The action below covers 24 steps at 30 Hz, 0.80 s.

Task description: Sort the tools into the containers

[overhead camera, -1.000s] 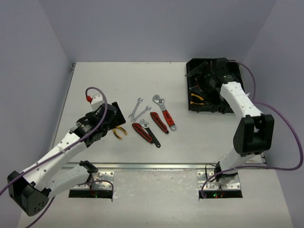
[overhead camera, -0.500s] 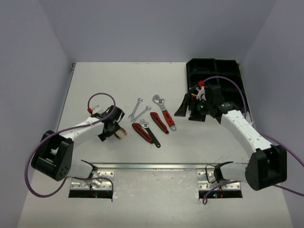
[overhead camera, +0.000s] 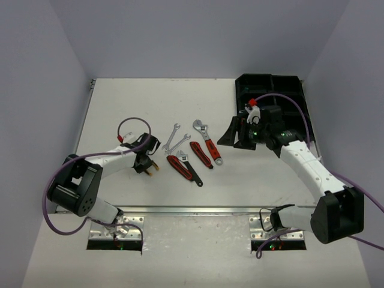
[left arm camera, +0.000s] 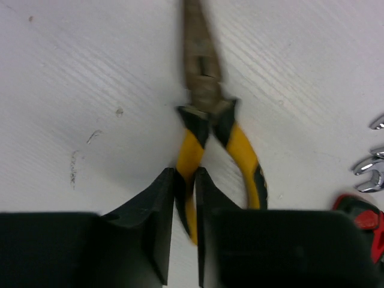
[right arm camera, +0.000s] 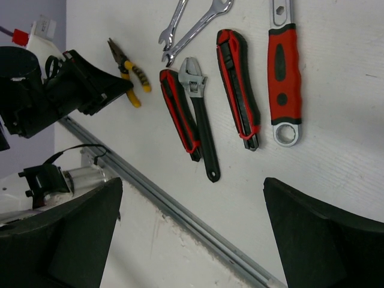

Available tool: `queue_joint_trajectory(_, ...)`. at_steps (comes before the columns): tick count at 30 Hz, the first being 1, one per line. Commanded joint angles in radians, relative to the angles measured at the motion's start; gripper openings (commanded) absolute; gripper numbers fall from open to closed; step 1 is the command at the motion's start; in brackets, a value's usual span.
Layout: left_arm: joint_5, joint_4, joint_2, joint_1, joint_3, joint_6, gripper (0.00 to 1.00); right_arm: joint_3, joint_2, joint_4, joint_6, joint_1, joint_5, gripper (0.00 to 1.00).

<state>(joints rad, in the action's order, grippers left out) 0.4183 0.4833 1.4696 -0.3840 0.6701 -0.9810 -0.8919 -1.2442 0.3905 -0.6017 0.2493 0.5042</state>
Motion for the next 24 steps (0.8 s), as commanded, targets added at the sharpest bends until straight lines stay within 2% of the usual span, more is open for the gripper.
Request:
queue_joint_trajectory(1, -0.057, -0.057, 0.063, 0.002, -0.028, 0.006, 0.04, -0.004, 0.013, -0.069, 0.019, 0.005, 0.114, 0.99)
queue_joint_trajectory(2, -0.063, -0.060, 0.054, 0.002, -0.031, 0.012, 0.00, -0.007, 0.014, -0.074, 0.029, 0.012, 0.146, 0.99)
queue_joint_trajectory(7, -0.081, -0.089, -0.110, -0.031, -0.054, 0.102, 0.00, 0.001, 0.012, -0.126, 0.059, 0.068, 0.231, 0.99)
queue_joint_trajectory(8, -0.076, -0.087, -0.119, -0.059, -0.057, 0.101, 0.00, 0.001, 0.010, -0.136, 0.059, 0.073, 0.230, 0.99)
queue_joint_trajectory(10, 0.003, -0.053, -0.257, -0.127, -0.059, 0.072, 0.00, 0.001, -0.033, -0.162, 0.065, 0.150, 0.223, 0.99)
queue_joint_trajectory(12, 0.023, -0.046, -0.341, -0.183, -0.064, 0.053, 0.00, 0.002, -0.069, -0.199, 0.057, 0.196, 0.227, 0.99)
queue_joint_trajectory(14, -0.042, -0.116, -0.463, -0.215, -0.080, 0.103, 0.00, 0.005, -0.138, -0.292, 0.011, 0.251, 0.250, 0.99)
queue_joint_trajectory(17, -0.119, -0.180, -0.535, -0.265, -0.093, 0.171, 0.00, -0.006, -0.196, -0.382, -0.042, 0.269, 0.260, 0.99)
queue_joint_trajectory(21, -0.266, -0.280, -0.551, -0.288, -0.106, 0.326, 0.00, -0.111, -0.277, -0.311, -0.030, 0.271, 0.255, 0.95)
queue_joint_trajectory(24, -0.362, -0.356, -0.575, -0.294, -0.134, 0.419, 0.00, -0.170, -0.311, -0.292, -0.037, 0.274, 0.304, 0.85)
